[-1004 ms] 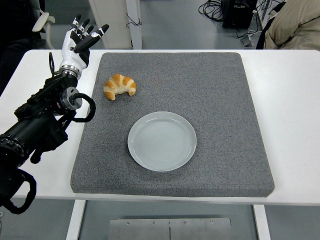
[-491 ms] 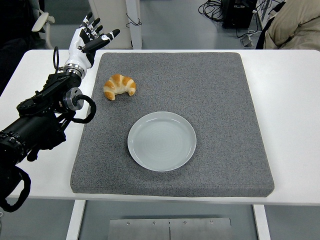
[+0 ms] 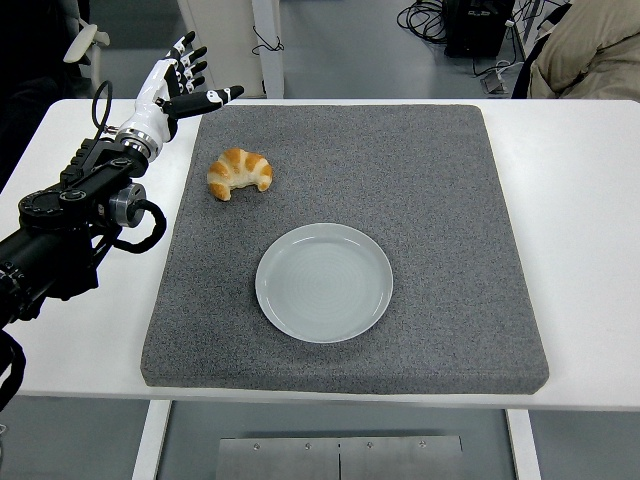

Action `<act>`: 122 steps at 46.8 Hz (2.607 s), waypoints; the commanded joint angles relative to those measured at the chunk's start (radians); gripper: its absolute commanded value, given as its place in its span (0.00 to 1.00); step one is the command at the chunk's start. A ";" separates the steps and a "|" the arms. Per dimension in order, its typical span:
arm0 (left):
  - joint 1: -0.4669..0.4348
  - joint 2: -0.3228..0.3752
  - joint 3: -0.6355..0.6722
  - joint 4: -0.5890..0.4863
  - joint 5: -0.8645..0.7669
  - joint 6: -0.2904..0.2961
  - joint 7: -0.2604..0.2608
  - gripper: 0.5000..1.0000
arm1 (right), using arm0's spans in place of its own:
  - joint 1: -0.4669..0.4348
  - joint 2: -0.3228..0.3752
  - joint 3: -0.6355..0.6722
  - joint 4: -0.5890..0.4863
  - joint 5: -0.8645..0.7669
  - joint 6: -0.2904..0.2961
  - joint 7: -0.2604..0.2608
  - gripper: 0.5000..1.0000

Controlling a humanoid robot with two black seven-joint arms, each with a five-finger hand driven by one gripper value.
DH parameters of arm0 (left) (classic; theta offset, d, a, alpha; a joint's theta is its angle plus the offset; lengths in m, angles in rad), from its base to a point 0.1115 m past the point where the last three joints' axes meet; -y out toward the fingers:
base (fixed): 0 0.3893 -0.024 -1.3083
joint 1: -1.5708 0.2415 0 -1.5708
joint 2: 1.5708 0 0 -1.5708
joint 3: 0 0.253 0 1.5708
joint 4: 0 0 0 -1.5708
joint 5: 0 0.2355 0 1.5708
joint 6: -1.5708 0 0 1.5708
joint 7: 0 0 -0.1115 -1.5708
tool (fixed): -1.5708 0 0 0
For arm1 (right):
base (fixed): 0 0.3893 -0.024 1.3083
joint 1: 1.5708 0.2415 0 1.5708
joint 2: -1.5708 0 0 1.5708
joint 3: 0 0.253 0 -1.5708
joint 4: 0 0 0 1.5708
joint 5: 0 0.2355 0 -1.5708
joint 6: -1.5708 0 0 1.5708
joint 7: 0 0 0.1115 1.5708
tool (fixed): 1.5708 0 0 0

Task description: Place the bread on the plate

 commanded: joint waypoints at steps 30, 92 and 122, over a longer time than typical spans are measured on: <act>-0.061 0.155 0.230 -0.210 0.289 -0.005 0.064 0.94 | 0.000 0.000 0.000 0.000 0.000 0.000 0.001 1.00; -0.072 0.235 0.324 -0.337 0.684 0.155 0.159 0.94 | 0.000 0.000 0.000 0.000 0.000 0.000 0.001 1.00; -0.058 0.146 0.355 -0.262 0.682 0.206 0.189 0.94 | 0.000 0.000 0.000 0.000 0.000 0.000 0.001 1.00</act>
